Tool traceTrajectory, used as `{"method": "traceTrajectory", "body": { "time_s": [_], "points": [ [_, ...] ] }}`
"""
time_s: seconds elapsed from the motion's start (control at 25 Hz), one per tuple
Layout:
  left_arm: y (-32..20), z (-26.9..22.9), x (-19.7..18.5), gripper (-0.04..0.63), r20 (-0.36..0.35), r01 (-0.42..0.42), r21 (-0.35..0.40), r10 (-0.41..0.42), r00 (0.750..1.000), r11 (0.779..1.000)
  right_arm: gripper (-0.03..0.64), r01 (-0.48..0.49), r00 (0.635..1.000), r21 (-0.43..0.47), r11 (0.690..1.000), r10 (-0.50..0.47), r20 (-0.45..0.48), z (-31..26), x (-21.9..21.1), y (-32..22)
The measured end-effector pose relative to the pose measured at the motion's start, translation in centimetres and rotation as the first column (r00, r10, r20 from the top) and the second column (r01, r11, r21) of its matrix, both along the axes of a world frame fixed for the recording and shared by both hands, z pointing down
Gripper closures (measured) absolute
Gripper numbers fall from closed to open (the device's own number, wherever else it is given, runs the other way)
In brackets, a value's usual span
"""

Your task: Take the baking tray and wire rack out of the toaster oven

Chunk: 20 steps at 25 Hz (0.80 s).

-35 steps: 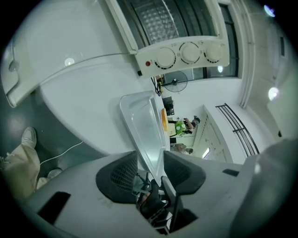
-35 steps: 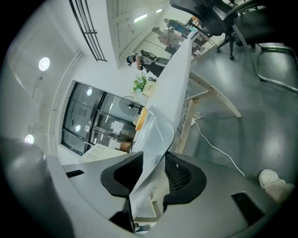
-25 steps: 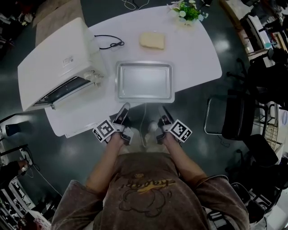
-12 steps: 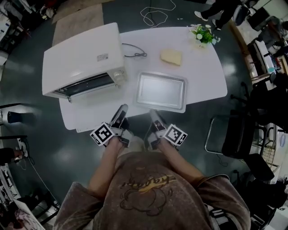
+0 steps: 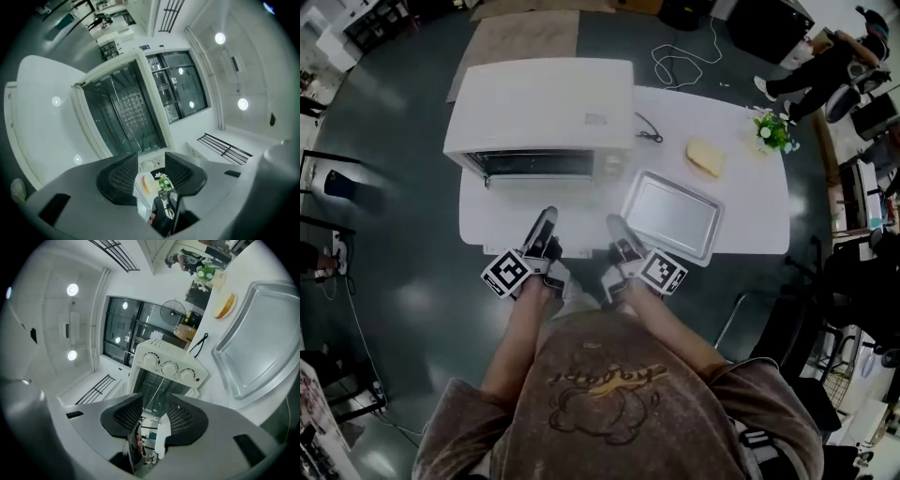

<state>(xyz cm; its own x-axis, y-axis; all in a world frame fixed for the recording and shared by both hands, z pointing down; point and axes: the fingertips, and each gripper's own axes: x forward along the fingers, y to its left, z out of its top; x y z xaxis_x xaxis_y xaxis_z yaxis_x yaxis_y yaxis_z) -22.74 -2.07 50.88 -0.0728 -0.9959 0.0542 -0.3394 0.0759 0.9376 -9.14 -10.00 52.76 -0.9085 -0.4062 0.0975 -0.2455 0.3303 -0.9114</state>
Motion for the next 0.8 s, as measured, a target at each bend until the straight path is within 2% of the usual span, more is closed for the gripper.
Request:
{"method": "traceTrajectory", "body": {
  "time_s": [0.2,0.4,0.56,0.68,0.8],
  "points": [
    [2.0,0.1,-3.8,0.427,0.006,0.087,0.002,-0.087,0.996,0.996,0.479,0.051,0.999,0.004,0.999,-0.051,-0.001,0.2,-3.8,0.5],
    [2.8,0.4,-7.1,0.411,0.006,0.122,0.003,-0.122,0.992,0.993,0.479,0.067,0.998,0.004,0.998,-0.067,0.0,0.2,-7.2,0.7],
    [2.5,1.6,-9.1,0.401,-0.005,0.135,-0.018,-0.135,0.991,0.991,0.479,0.04,0.999,-0.002,0.999,-0.04,-0.007,0.9,-8.8,-0.1],
    [2.0,2.2,-11.0,0.385,-0.032,0.14,0.001,-0.14,0.99,0.99,0.477,-0.029,0.999,-0.069,0.997,0.026,-0.042,2.3,-9.5,-0.7],
    [1.4,3.0,-13.1,0.373,-0.057,0.153,0.009,-0.153,0.987,0.988,0.463,-0.049,0.999,-0.036,0.998,0.049,-0.006,2.4,-11.2,-2.0]
  ]
}}
